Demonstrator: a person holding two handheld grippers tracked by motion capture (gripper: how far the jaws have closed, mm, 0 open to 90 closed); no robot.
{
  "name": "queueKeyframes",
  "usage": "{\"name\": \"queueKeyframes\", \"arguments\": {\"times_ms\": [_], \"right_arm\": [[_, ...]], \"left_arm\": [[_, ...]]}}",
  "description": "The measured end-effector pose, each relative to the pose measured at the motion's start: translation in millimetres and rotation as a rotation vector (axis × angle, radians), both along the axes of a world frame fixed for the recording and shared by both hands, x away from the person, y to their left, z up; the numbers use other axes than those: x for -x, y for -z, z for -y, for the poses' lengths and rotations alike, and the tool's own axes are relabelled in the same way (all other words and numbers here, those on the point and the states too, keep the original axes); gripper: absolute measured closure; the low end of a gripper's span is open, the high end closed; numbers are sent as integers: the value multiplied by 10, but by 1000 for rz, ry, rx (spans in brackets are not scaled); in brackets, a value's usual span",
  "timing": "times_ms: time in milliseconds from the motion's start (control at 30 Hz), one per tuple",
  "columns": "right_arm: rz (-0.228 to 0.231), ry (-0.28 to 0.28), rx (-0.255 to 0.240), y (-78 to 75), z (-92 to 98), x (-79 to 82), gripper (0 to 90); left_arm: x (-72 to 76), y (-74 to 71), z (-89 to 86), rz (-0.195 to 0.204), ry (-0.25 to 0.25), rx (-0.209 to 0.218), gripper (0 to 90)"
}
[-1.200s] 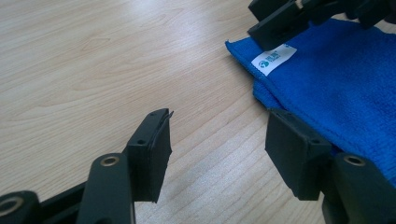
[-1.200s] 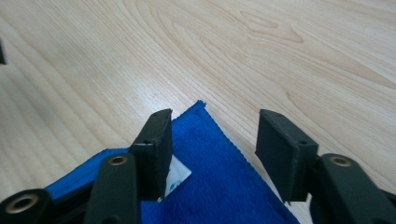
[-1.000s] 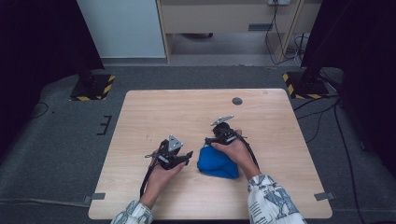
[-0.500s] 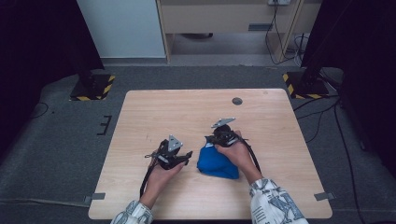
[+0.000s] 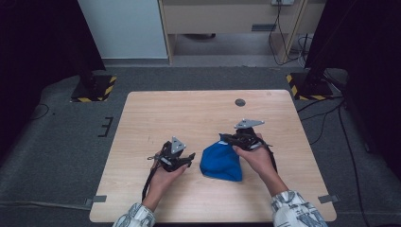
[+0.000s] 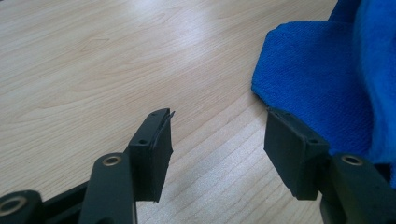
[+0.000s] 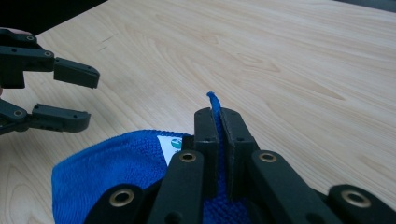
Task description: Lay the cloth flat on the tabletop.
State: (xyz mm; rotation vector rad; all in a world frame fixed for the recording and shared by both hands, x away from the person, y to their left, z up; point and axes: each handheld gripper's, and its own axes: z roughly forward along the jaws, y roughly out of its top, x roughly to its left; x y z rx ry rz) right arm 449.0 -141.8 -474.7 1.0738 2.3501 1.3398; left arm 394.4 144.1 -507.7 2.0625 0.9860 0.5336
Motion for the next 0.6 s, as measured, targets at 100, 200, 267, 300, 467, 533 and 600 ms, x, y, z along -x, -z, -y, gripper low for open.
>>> {"name": "queueKeyframes", "arguments": {"times_ms": [100,200,267,300,467,533,600], "right_arm": [[11,27,-17,-25,143,22,864],[22,53,-27,-45,285,49,865],[25,60,-29,-51,328,59,865],[32,73,-24,-56,411,82,865],[37,121,-26,-60,623,132,866],[40,133,-17,-44,701,146,866],[38,142,-6,-5,764,160,866]], "left_arm": [[-1,-3,-6,2,-4,1,410],[-3,-2,-9,1,-5,0,411],[-3,-2,-8,1,-5,0,412],[-4,-3,-8,1,-5,-1,413],[-6,-2,-5,1,-5,-3,414],[-4,-1,6,0,-3,-2,416],[-3,6,28,-2,2,-4,416]]}}
